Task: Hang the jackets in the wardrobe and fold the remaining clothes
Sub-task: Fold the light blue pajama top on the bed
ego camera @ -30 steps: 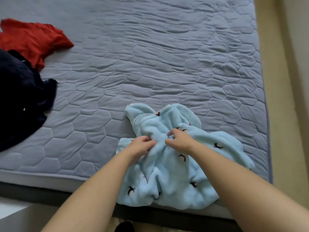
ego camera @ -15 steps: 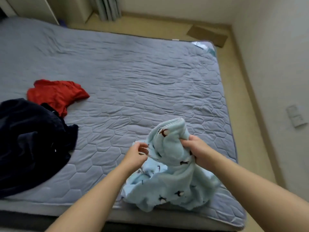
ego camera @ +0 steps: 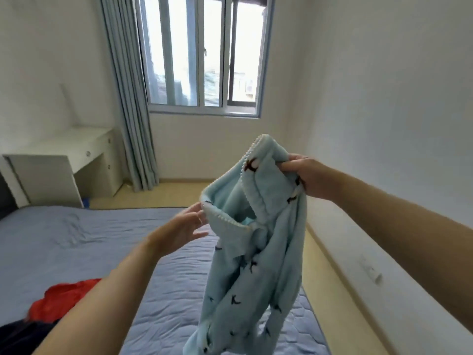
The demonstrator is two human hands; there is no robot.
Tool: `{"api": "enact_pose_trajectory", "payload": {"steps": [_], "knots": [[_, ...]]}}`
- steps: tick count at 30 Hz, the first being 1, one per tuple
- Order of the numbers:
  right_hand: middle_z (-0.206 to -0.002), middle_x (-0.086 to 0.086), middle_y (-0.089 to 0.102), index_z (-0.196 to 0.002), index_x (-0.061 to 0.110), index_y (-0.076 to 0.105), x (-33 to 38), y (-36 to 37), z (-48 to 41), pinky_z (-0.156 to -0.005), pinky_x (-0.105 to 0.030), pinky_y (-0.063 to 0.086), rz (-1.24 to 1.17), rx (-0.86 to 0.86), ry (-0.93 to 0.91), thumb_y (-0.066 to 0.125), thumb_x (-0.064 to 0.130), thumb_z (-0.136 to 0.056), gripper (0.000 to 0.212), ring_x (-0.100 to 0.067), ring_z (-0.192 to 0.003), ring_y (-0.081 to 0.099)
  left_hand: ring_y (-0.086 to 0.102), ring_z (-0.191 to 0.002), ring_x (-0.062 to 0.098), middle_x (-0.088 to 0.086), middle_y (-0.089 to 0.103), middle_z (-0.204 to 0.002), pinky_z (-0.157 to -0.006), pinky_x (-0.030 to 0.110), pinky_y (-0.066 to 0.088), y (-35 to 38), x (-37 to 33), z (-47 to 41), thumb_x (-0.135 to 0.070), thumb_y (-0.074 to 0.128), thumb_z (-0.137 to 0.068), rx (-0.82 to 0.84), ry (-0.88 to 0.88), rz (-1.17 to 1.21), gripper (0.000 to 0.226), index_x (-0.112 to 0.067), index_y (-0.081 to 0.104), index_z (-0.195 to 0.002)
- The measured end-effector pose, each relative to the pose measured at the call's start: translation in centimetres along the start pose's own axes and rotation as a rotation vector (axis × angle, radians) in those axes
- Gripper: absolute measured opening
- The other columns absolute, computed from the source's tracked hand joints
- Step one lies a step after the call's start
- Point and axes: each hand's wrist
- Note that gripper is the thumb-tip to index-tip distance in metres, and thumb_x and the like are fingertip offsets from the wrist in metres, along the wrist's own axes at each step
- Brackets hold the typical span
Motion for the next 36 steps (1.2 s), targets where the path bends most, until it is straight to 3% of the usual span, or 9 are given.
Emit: {"api": "enact_pose_trajectory", "payload": {"steps": [4, 9, 12, 15, 19, 24, 27, 29, 36], "knots": [[-0.099, -0.004, 0.068, -0.108, 0.010, 0.060, 6.3, -0.9, 1.2, -0.083, -0.028, 0.057, 0.094, -0.056, -0.108, 0.047, 0.009, -0.096, 0.018, -0.016, -0.090, 0.067, 0.061, -0.113, 0.022, 0.009, 0.065, -0.120, -0.099, 0.040, 0.049, 5.0, -5.0, -0.6, -0.003, 0.069, -0.082, -0.007, 0.069, -0.392, 0.041, -0.014, 0.058, -0.121], [-0.111, -0.006, 0.064, -0.122, 0.016, 0.052, 8.9, -3.7, 3.4, -0.085, -0.042, 0.054, 0.310, -0.368, -0.124, 0.049, 0.031, -0.098, 0.028, -0.026, -0.102, 0.062, 0.064, -0.098, 0.027, 0.010, 0.068, -0.103, -0.089, 0.042, 0.053, 6.2, -11.5, -0.7, -0.027, 0.056, -0.095, -0.487, 0.321, -0.425, 0.017, -0.014, 0.066, -0.100], [-0.101, -0.003, 0.064, -0.117, 0.016, 0.055, 7.7, -3.8, 4.1, -0.076, -0.035, 0.054, 0.359, -0.540, -0.215, 0.043, 0.027, -0.101, 0.024, -0.021, -0.092, 0.061, 0.050, -0.071, 0.022, 0.005, 0.055, -0.068, -0.063, 0.030, 0.038, 6.6, -16.6, 0.2, -0.023, 0.043, -0.099, -0.774, 0.522, -0.851, 0.037, -0.017, 0.052, -0.064], [-0.111, -0.006, 0.065, -0.114, 0.016, 0.059, 7.7, -3.9, 4.2, -0.094, -0.044, 0.050, 0.450, -0.626, -0.273, 0.040, 0.029, -0.099, 0.027, -0.024, -0.101, 0.061, 0.042, -0.054, 0.016, -0.003, 0.045, -0.055, -0.054, 0.029, 0.032, 8.6, -19.8, 1.6, -0.031, 0.043, -0.097, -0.626, 0.756, -1.266, 0.038, -0.021, 0.039, -0.061], [-0.118, -0.006, 0.065, -0.121, 0.014, 0.059, 10.9, -5.4, 5.8, -0.096, -0.041, 0.049, 0.450, -0.591, -0.296, 0.040, 0.043, -0.098, 0.041, -0.022, -0.103, 0.061, 0.050, -0.051, 0.014, -0.009, 0.050, -0.061, -0.052, 0.026, 0.039, 8.4, -21.9, 3.8, -0.066, 0.037, -0.081, -0.452, 0.819, -1.825, 0.035, -0.032, 0.037, -0.086], [-0.113, -0.002, 0.064, -0.117, 0.021, 0.058, 13.3, -4.9, 8.1, -0.083, -0.031, 0.055, 0.493, -0.211, -0.118, 0.053, 0.071, -0.068, 0.069, -0.020, -0.101, 0.064, 0.045, -0.050, 0.002, -0.012, 0.046, -0.056, -0.049, 0.022, 0.034, 9.4, -23.8, 4.7, -0.083, 0.017, -0.077, -0.599, 0.864, -1.715, 0.060, -0.028, 0.036, -0.069], [-0.117, -0.003, 0.064, -0.116, 0.022, 0.055, 13.2, -5.2, 9.6, -0.080, -0.028, 0.055, 0.503, 0.149, 0.021, 0.067, 0.031, -0.080, 0.039, -0.021, -0.107, 0.063, 0.057, -0.062, 0.019, 0.003, 0.059, -0.066, -0.062, 0.033, 0.046, 9.5, -23.4, 5.8, -0.059, 0.042, -0.091, -0.609, 0.695, -1.616, 0.051, -0.012, 0.052, -0.074], [-0.123, -0.008, 0.063, -0.125, 0.009, 0.054, 12.2, -5.5, 10.0, -0.084, -0.029, 0.054, 0.557, 0.295, 0.098, 0.065, 0.003, -0.086, 0.042, -0.025, -0.113, 0.061, 0.056, -0.065, 0.022, 0.005, 0.059, -0.068, -0.065, 0.032, 0.045, 9.7, -22.5, 6.7, -0.042, 0.052, -0.092, -0.555, 0.569, -1.571, 0.040, -0.008, 0.054, -0.073], [-0.110, -0.005, 0.066, -0.113, 0.009, 0.063, 9.2, -5.1, 11.4, -0.083, -0.031, 0.056, 0.585, -0.064, -0.115, 0.059, 0.024, -0.092, 0.026, -0.021, -0.102, 0.063, 0.043, -0.056, 0.013, 0.001, 0.050, -0.058, -0.055, 0.016, 0.033, 10.0, -20.8, 10.3, -0.035, 0.060, -0.090, -0.637, 0.485, -1.504, 0.040, -0.013, 0.046, -0.059]]}}
Point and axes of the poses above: each hand's wrist, its own z-axis away from the middle knuckle, its own y-axis out of the palm, x = y × z
